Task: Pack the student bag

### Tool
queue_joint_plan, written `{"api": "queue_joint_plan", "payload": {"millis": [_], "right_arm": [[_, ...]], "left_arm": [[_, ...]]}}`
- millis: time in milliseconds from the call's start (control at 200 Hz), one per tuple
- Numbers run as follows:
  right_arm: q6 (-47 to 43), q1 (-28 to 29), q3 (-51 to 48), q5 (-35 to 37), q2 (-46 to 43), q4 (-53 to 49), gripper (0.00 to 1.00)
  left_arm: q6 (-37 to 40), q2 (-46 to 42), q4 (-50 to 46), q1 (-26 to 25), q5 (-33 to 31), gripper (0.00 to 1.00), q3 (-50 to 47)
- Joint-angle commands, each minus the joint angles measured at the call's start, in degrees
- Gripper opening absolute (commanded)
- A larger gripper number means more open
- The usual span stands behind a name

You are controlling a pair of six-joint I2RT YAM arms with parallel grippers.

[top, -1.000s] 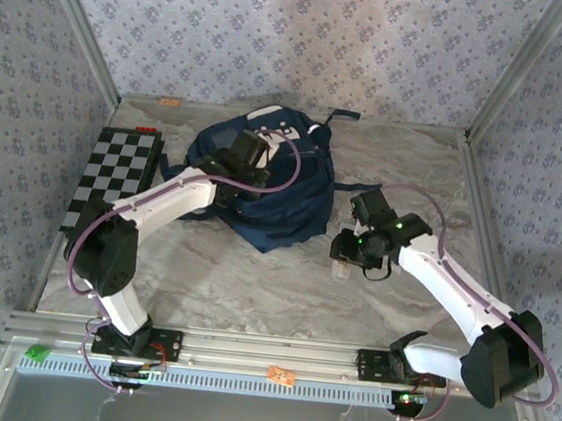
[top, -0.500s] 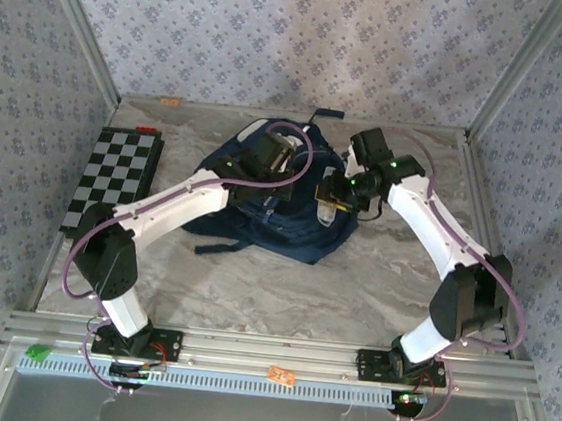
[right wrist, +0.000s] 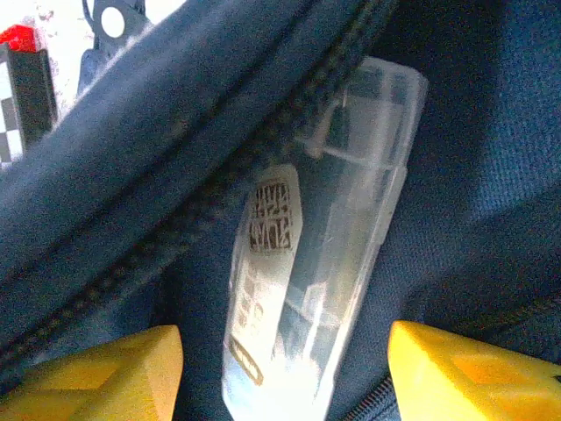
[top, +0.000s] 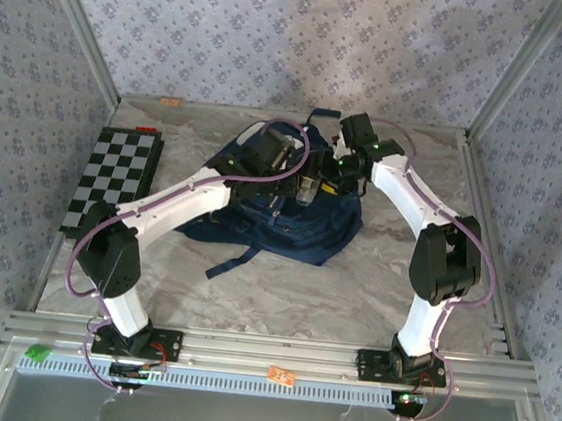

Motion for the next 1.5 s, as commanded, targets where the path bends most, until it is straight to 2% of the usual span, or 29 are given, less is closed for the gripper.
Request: {"api": "queue_joint_plan", "payload": {"millis": [0,55,135,235,310,495,605,695,790,939,979,1084,1169,1269,1349,1494], "right_arm": [[3.0,0.4,-4.3,-3.2,-5.6,5.2,0.62],[4.0,0.5,-7.2,-4.4,-6.7,7.8,0.58],[5.9,0.4,-9.1,-6.7,-5.8,11.5,0.48],[8.1,1.2,-8.7,-10.2,-3.1,17.1,0.43],[7.0,1.7,-6.7,-8.9,-1.7,15.2,0.39],[5.1,1.0,-12.1,-8.5,-8.4,17.6,0.40],[2.7,-0.3,-13.7,-2.8,-11.9,12.2,0.42],[0.7,-0.3,-15.1,-1.4,-13.2,10.5,0.42],[0.4,0.6,-16.2,0.9,-14.5,8.9,0.42],[-2.7,1.9,-19.0,5.9,-18.1,6.3,0.46],[-2.8,2.7,-19.7,6.6,-19.0,5.9,0.48],[-2.9,6.4,-19.9,12.6,-21.0,2.6,0.49],[-0.9,9.2,-22.8,15.0,-22.2,3.4,0.50],[1.0,12.0,-23.0,20.1,-22.4,2.4,0.50],[2.1,13.3,-24.3,19.8,-22.6,4.1,0.50],[3.8,14.2,-25.5,20.4,-22.0,5.2,0.50]], "left_arm": [[-1.7,-1.1,4.1,0.8,1.0,0.00,0.5],[-1.9,-1.2,4.5,0.8,1.1,0.00,0.0],[-2.1,-1.4,6.2,0.8,2.4,0.00,-0.8],[-3.0,-1.4,6.5,0.8,2.5,0.00,-1.2],[-3.5,-1.5,6.7,1.1,2.0,0.00,-1.8],[-3.4,-1.5,6.4,1.2,2.2,0.00,-2.2],[-4.6,-0.9,6.3,1.3,3.1,0.00,-2.3],[-5.8,-0.5,6.1,1.3,4.6,0.07,-2.3],[-6.7,-2.1,5.9,1.9,7.1,0.27,-3.8],[-9.0,-11.9,8.3,4.8,7.5,0.50,-13.7],[-10.6,-14.1,8.1,6.5,7.9,0.54,-16.6],[-15.9,-16.7,10.6,12.0,13.0,0.57,-24.0],[-20.7,-16.5,17.2,13.9,16.5,0.57,-28.5],[-25.7,-14.7,22.7,13.8,18.7,0.57,-30.5],[-30.8,-13.3,29.6,12.7,19.9,0.57,-32.5],[-37.2,-12.2,34.7,10.2,17.0,0.56,-36.0]]}}
